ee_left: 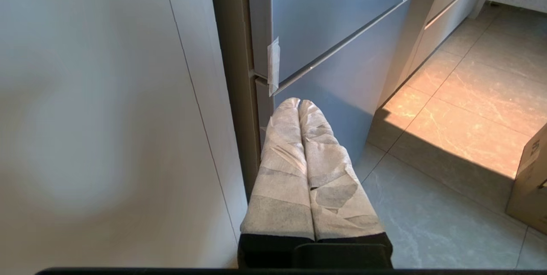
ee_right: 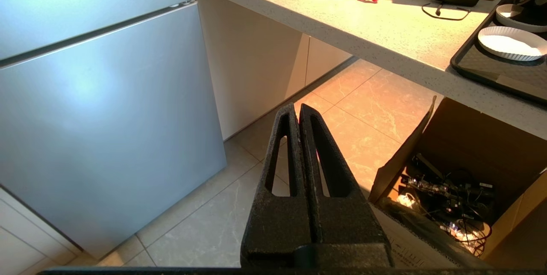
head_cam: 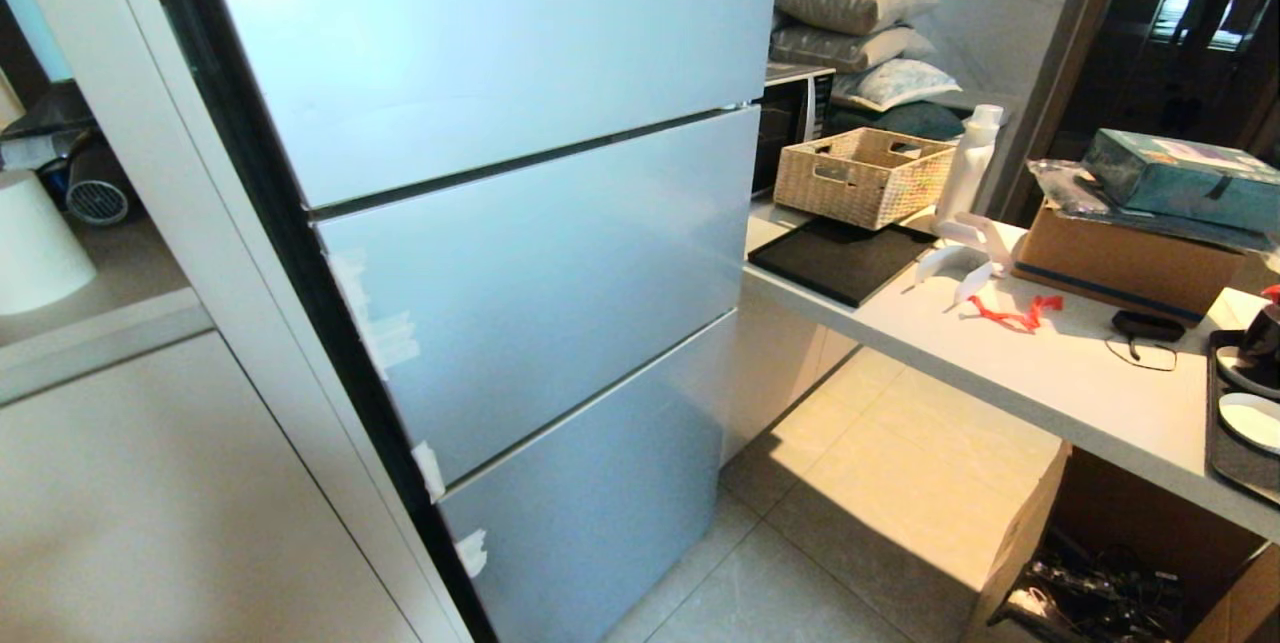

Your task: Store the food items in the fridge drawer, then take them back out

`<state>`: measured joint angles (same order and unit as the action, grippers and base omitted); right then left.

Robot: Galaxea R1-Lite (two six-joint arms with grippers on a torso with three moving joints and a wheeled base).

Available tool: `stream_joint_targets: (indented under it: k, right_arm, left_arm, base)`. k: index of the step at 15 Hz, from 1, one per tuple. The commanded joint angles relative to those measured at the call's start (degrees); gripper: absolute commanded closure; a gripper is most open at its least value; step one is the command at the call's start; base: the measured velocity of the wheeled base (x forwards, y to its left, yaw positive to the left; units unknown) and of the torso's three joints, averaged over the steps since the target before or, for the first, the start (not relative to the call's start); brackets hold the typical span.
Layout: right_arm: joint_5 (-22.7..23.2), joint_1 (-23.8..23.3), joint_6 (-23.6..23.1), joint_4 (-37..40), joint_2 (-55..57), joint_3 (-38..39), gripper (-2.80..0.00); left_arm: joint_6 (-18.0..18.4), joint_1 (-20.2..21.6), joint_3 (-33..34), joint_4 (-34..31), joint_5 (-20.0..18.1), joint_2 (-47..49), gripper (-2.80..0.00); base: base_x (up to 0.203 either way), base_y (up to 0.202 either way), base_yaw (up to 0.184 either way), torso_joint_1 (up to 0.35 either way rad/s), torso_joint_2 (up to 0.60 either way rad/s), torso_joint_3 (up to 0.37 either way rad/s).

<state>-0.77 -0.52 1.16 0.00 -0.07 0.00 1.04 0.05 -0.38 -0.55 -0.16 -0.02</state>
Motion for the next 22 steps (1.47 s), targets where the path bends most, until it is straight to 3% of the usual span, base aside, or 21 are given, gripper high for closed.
stream_joint_targets:
  k: [1, 6, 7, 10, 12, 15, 18, 22]
  right_arm:
    - [-0.02, 0.00, -0.02, 0.00, 0.07, -0.07, 0.00]
    - [-0.02, 0.00, -0.02, 0.00, 0.07, 0.00, 0.00]
    - [-0.02, 0.00, -0.02, 0.00, 0.07, 0.00, 0.00]
    - [-0.02, 0.00, -0.02, 0.00, 0.07, 0.00, 0.00]
    - [-0.02, 0.00, -0.02, 0.00, 0.07, 0.00, 0.00]
    - [-0.02, 0.00, -0.02, 0.00, 0.07, 0.00, 0.00]
    - [-0.02, 0.00, -0.02, 0.00, 0.07, 0.00, 0.00]
    - [-0.02, 0.00, -0.02, 0.00, 0.07, 0.00, 0.00]
  left_arm:
    - [0.28, 0.04, -0.15, -0.24, -0.19, 0.11, 0.00]
    - [-0.97, 0.00, -11.44, -0.72, -0.49, 4.52, 0.00]
    - [-2.65, -0.12, -12.36, -0.40, -0.67, 8.28, 0.00]
    - [-12.34, -0.34, -16.92, 4.28, -1.10, 23.18, 0.00]
    - [-17.94, -0.26, -18.84, 11.65, -0.80, 33.52, 0.00]
    - [-24.56, 0.00, -20.05, 25.26, 2.77, 47.89, 0.00]
    - [-29.74, 0.09, -20.42, 36.54, 6.43, 59.98, 0.00]
    - [-33.76, -0.82, -21.47, 46.16, 7.64, 72.99, 0.00]
  base:
    - [0.000, 0.000, 0.000, 0.000, 0.00, 0.000]
    - [0.000, 0.000, 0.000, 0.000, 0.00, 0.000]
    - [0.000, 0.000, 0.000, 0.000, 0.00, 0.000]
    - [0.000, 0.000, 0.000, 0.000, 0.00, 0.000]
    - [0.000, 0.000, 0.000, 0.000, 0.00, 0.000]
    - [0.000, 0.000, 0.000, 0.000, 0.00, 0.000]
    - [0.000, 0.000, 0.000, 0.000, 0.00, 0.000]
    - [0.000, 0.000, 0.000, 0.000, 0.00, 0.000]
